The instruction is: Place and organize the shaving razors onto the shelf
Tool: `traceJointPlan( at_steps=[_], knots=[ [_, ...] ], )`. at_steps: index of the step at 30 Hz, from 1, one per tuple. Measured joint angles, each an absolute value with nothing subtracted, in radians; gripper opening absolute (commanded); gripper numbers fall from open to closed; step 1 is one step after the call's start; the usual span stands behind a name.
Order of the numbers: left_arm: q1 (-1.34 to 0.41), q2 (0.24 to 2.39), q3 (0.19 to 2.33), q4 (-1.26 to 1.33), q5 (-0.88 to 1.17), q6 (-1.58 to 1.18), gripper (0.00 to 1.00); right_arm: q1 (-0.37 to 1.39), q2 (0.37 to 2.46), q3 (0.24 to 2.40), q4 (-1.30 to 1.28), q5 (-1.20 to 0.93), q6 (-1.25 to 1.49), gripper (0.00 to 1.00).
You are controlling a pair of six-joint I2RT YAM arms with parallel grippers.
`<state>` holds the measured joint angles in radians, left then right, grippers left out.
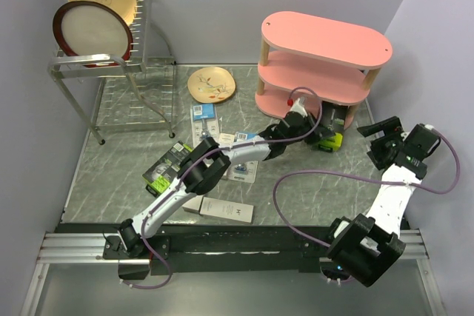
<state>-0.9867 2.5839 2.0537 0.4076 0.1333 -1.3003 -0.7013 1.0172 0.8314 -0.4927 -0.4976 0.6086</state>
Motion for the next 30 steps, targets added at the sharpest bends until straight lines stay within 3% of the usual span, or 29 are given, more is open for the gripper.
traceJointPlan(
  at_steps=[3,7,11,17,20,30],
  knots=[
    [-0.98,2.59,2.103,0.422,0.096,-1.293,0.11,-0.707,1.019,0.832,-0.491,-0.49,0.609,1.0],
    [-0.967,2.604,2.106,0.447,0.078,-1.276,0.01,-0.713,1.019,0.832,-0.488,-0.482,0.609,1.0],
    [-0.941,2.606,2.037,0.533,0.189,-1.257,0.01,-0.726,1.019,0.832,-0.487,-0.483,0.608,1.0],
    [-0.942,2.426,1.604,0.657,0.265,-1.203,0.01,-0.734,1.025,0.832,-0.476,-0.485,0.608,1.0],
    [-0.987,2.366,1.486,0.7,0.278,-1.198,0.01,-0.734,1.035,0.841,-0.476,-0.487,0.602,1.0],
    [-1.089,2.448,1.593,0.706,0.206,-1.357,0.01,-0.736,1.038,0.866,-0.465,-0.485,0.573,1.0]
  ],
)
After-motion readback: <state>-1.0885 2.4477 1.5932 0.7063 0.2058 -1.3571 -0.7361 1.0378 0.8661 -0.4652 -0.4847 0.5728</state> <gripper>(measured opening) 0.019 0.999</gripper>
